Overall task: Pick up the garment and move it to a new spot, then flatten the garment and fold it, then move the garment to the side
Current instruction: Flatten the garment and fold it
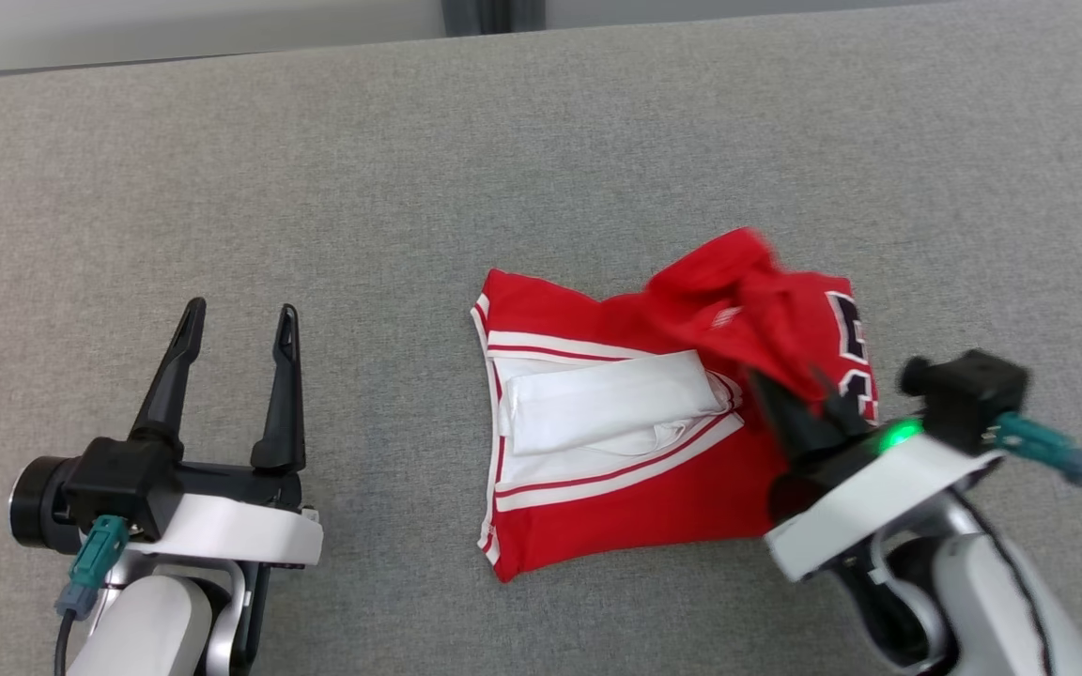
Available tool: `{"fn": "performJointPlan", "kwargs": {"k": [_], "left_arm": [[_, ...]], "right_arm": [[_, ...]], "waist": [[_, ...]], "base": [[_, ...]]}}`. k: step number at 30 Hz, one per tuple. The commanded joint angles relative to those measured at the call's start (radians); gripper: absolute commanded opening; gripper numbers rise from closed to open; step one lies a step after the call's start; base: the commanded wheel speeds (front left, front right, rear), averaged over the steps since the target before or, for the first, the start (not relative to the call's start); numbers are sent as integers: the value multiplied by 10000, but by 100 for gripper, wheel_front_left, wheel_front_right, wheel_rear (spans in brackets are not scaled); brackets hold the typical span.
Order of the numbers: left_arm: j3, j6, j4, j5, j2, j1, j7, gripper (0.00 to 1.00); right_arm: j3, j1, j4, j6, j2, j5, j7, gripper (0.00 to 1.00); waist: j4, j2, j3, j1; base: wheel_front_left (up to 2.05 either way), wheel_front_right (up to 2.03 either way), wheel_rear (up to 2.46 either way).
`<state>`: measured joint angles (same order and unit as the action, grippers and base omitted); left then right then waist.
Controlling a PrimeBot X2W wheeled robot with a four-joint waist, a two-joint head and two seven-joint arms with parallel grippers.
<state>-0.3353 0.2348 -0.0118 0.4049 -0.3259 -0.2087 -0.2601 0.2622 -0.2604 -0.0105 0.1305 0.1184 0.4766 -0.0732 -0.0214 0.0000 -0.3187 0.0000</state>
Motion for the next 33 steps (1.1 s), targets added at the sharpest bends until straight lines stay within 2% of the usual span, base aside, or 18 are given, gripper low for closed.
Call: {"fn": "performJointPlan", "kwargs": {"k": [1,6,16,17,18,19,23,28,33], "left_arm": [[-17,-56,-39,-47,51,-120,-30,100],[-142,-162,-140,-67,158,-269,-30,100],[-256,-393,-337,-161,475,-531,-31,100],[-258,-400,-367,-183,502,-529,-31,100],[-254,-428,-385,-201,534,-528,-31,100],[-251,-466,-415,-220,562,-532,-31,100],[-181,-536,-466,-261,638,-635,-31,100],[-94,-639,-531,-314,690,-674,-31,100],[34,-692,-554,-353,696,-612,-31,100]], "right_arm": [[446,-136,113,5,-176,-33,-18,0],[1430,-788,1085,5,-613,11,566,0],[3131,-1883,3269,5,-648,957,1956,0],[3278,-1979,3482,7,-651,1098,2083,2],[3469,-2082,3673,7,-651,1273,2213,33],[3639,-2183,3855,7,-655,1360,2307,100],[4431,-2515,4320,15,-677,1824,2583,100],[5436,-2509,4251,16,-689,2199,2496,100],[5695,-2210,3839,15,-662,1908,2419,100]], "waist": [[101,0,-29,0],[380,0,-160,0],[854,0,-410,0],[881,0,-436,0],[900,0,-468,0],[912,0,-492,0],[892,0,-569,0],[760,0,-561,0],[567,0,-488,0]], "base": [[0,0,0],[0,0,0],[0,0,0],[0,0,0],[0,0,0],[0,0,0],[0,0,0],[0,0,0],[0,0,0]]}}
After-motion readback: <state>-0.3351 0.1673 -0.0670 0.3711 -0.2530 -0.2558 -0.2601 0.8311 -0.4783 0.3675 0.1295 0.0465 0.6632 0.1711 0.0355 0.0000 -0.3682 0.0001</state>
